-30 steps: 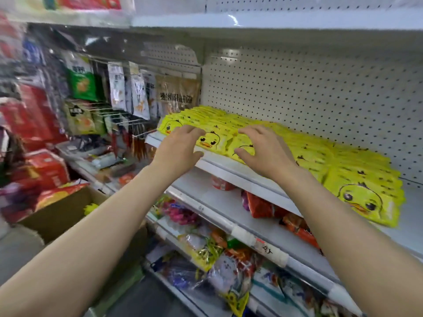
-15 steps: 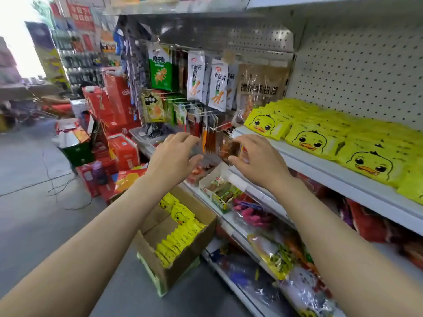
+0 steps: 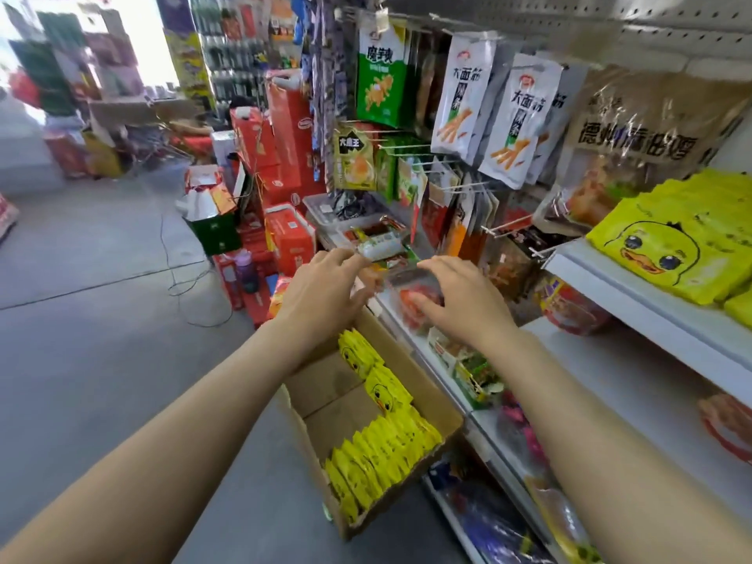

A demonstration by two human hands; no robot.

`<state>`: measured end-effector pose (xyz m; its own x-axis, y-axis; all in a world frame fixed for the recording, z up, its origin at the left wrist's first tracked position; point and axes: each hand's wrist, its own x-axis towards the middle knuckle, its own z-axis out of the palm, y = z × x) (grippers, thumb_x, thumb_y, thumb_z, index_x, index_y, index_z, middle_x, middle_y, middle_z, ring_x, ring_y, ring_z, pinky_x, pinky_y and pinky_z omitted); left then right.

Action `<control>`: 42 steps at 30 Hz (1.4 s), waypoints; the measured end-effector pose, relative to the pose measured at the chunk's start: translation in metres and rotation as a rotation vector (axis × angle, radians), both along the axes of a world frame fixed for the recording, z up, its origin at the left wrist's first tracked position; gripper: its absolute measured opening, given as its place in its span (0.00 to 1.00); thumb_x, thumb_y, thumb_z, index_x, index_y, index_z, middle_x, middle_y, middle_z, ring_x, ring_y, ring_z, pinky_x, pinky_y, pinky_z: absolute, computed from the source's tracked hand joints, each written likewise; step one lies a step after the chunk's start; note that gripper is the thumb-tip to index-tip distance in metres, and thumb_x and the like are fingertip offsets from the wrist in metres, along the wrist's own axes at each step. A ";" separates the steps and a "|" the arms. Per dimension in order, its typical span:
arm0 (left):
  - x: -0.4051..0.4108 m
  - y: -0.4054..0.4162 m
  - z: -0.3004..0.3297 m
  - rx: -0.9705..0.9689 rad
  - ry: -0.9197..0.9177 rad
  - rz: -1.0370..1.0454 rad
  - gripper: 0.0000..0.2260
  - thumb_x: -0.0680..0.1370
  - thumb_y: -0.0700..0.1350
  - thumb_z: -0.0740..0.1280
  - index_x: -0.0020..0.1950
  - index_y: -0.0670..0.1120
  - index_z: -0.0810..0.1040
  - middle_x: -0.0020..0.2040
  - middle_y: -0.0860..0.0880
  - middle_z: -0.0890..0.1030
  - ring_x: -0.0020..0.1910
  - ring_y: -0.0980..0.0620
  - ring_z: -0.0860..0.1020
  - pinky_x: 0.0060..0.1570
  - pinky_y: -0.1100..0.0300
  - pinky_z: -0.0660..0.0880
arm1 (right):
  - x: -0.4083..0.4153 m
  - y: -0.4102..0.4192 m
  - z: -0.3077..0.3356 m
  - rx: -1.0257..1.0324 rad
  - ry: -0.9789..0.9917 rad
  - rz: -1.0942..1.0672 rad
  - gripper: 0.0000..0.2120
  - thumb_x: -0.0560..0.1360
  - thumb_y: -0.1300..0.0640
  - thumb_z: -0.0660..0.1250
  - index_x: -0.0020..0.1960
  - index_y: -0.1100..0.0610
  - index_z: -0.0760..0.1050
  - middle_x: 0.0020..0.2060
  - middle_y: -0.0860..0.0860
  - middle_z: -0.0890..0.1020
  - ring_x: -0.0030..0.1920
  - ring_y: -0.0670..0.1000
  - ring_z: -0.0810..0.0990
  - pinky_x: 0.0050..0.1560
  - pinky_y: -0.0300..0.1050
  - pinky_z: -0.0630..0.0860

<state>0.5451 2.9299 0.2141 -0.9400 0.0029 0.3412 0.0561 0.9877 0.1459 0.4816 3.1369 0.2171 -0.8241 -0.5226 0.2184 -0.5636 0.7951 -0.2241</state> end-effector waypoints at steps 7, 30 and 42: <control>-0.075 -0.047 -0.066 0.068 -0.166 0.020 0.19 0.77 0.52 0.67 0.67 0.48 0.74 0.65 0.45 0.75 0.63 0.42 0.73 0.57 0.49 0.74 | -0.078 -0.045 -0.064 0.068 -0.184 0.007 0.25 0.79 0.43 0.63 0.72 0.52 0.67 0.70 0.50 0.70 0.70 0.53 0.66 0.65 0.47 0.66; -0.280 -0.146 -0.428 0.085 -0.859 -0.293 0.27 0.76 0.50 0.70 0.73 0.49 0.67 0.74 0.43 0.65 0.72 0.41 0.62 0.68 0.47 0.64 | -0.150 -0.123 -0.444 0.126 -0.886 -0.598 0.26 0.73 0.52 0.70 0.68 0.55 0.69 0.63 0.58 0.75 0.64 0.63 0.74 0.60 0.57 0.75; -0.294 -0.159 -0.473 -0.047 -0.674 -0.425 0.19 0.73 0.49 0.69 0.64 0.50 0.75 0.63 0.45 0.75 0.62 0.40 0.68 0.59 0.49 0.64 | -0.139 -0.129 -0.490 0.252 -0.655 -0.742 0.20 0.68 0.57 0.76 0.58 0.58 0.76 0.53 0.59 0.77 0.56 0.62 0.75 0.53 0.54 0.73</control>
<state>0.2516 2.7711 -0.2594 -0.8591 0.4073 -0.3099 0.3433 0.9077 0.2414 0.3424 3.0083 -0.2733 -0.8766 0.2003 -0.4376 0.2640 0.9604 -0.0892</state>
